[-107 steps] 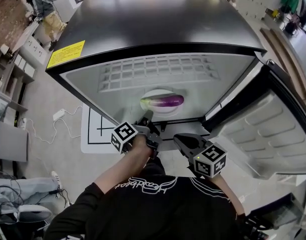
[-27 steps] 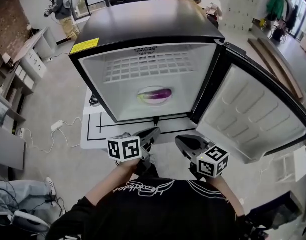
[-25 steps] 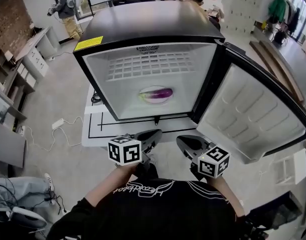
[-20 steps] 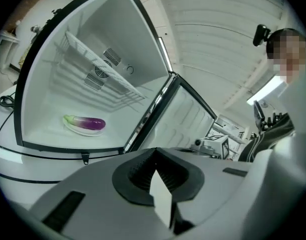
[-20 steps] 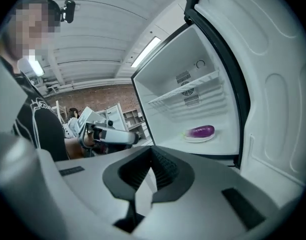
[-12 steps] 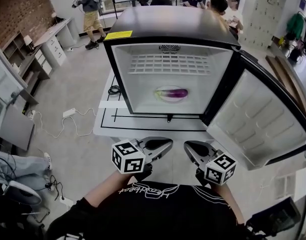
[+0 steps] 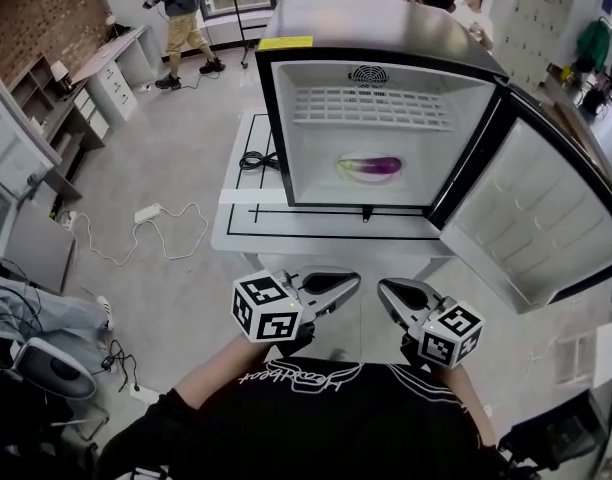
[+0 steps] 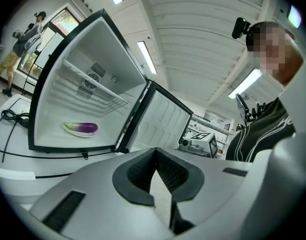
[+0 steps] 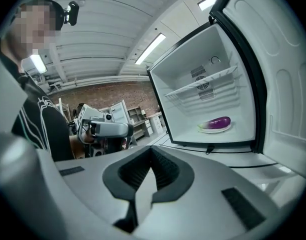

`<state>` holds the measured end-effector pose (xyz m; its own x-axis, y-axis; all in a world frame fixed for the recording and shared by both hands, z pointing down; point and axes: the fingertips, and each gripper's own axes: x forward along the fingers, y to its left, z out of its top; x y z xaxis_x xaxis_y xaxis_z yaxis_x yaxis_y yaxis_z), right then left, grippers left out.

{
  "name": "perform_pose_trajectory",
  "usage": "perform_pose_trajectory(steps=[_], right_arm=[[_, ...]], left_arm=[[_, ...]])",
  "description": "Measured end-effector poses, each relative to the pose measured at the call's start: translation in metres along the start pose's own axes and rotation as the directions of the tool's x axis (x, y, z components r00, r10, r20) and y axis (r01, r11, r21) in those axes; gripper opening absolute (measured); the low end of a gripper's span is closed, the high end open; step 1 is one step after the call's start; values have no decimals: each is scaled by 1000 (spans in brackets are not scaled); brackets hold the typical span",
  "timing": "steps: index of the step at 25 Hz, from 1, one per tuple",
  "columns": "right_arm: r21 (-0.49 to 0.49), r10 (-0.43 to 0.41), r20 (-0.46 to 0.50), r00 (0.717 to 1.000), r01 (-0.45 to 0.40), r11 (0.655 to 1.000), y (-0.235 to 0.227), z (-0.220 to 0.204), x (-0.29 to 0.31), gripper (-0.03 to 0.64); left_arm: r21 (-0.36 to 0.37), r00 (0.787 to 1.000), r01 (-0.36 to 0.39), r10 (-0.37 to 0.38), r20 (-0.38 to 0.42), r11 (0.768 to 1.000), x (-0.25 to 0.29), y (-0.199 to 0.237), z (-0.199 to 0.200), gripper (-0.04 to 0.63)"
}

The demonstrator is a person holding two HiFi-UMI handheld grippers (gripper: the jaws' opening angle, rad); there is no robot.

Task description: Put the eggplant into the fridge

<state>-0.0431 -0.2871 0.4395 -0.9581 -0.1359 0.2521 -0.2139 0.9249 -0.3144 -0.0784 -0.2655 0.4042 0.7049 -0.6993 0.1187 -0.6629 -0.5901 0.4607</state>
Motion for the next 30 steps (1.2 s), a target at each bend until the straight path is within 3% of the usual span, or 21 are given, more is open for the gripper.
perform_pose_trajectory(steps=[8, 17, 30], right_arm=[[-19, -24, 14, 1000, 24, 1000, 87, -9, 22, 6], [-62, -66, 51, 997, 69, 996, 165, -27, 25, 6], [-24, -154, 122, 980, 159, 987, 213, -50, 6, 6]], left_arm=[[89, 998, -57, 60, -27, 994, -80, -13, -18, 9], [129, 999, 22, -17, -40, 991, -138, -58, -38, 9], [112, 991, 126, -119, -65, 986, -171, -98, -66, 9]])
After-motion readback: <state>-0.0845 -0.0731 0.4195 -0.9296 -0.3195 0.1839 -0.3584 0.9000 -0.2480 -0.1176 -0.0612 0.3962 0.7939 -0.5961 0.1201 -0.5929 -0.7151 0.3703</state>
